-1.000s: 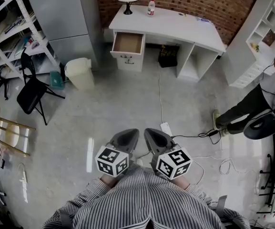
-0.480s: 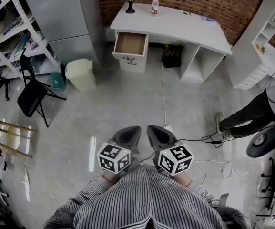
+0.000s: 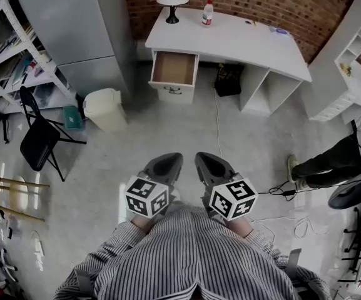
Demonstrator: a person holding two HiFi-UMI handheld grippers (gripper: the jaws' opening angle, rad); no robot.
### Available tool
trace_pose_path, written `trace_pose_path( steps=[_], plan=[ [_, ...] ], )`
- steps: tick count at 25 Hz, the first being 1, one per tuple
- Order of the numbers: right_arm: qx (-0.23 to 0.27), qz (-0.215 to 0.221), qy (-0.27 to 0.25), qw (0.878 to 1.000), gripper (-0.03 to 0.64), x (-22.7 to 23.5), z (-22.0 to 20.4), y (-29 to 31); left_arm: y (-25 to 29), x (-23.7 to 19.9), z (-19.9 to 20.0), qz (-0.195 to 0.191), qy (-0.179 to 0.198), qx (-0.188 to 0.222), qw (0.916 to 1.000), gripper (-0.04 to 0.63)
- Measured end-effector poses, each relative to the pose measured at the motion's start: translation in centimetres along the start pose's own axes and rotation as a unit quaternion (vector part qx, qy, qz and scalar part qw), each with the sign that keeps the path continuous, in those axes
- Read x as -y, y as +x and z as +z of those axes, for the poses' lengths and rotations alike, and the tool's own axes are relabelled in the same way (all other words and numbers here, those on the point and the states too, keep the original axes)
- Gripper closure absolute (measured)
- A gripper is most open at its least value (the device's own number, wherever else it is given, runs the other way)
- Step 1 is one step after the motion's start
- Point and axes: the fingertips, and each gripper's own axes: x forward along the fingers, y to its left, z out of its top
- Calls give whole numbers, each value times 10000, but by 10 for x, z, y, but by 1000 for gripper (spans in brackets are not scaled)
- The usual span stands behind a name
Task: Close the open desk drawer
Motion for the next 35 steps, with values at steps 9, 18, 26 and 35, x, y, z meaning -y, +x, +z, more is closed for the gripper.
trace_pose_path(
  steps=[9,18,26,35],
  plan=[
    [-22,-130,141,9998,600,15,22,75,35,-68,28,-208,-54,-134,9997,580],
    [-153,-162,218,9995,600,45,26,119,59,-111,32,-110,-232,-139,9996,580],
    [-174,-87,240,9995,600,81,45,165,98,-143,45,-50,-241,-220,9995,580],
    [-246,79,147,9996,600,141,87,236,174,-193,79,-7,-284,-217,9994,580]
  ],
)
